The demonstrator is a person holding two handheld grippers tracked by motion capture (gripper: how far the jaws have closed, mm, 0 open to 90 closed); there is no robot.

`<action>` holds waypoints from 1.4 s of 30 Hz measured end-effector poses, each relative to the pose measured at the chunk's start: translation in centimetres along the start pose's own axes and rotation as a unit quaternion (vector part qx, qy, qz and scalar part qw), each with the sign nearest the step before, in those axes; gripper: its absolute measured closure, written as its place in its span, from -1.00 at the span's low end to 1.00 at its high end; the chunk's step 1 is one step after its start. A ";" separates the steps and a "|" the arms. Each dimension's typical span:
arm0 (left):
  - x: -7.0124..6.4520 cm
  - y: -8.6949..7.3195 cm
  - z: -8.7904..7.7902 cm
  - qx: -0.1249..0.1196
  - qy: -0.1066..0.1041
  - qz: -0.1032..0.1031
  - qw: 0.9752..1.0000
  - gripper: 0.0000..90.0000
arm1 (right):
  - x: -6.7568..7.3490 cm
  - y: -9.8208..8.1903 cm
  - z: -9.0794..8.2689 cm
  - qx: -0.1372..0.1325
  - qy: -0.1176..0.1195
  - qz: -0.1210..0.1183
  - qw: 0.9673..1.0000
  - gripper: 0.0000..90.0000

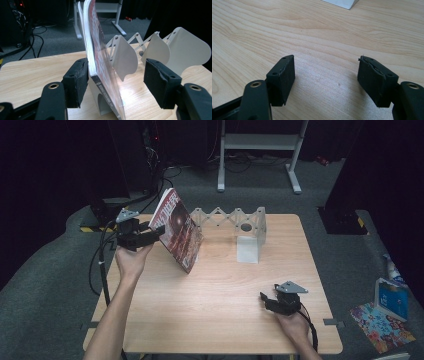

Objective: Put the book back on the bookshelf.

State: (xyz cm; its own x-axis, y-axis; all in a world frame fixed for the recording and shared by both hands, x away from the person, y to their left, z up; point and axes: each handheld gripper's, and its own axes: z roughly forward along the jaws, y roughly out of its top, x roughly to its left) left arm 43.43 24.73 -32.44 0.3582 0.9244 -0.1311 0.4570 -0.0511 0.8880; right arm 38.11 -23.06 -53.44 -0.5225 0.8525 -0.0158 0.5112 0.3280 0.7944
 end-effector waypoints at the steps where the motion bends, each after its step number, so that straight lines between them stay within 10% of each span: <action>1: 0.0 0.0 -0.1 0.001 0.000 0.002 1.000 -0.19 | 0.0 0.0 0.0 0.000 0.000 0.000 1.000 -0.32; 42: -1.0 -2.3 -2.5 -0.008 -0.031 0.014 0.999 -0.23 | 0.0 0.0 0.0 0.000 0.000 0.000 1.000 -0.32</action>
State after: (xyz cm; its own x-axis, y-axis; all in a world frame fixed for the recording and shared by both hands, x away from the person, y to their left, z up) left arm 40.00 24.85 -33.28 0.4212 0.8971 -0.1334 0.4341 -0.0702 0.8981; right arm 38.10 -23.06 -53.45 -0.5218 0.8529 -0.0162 0.5111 0.3278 0.7945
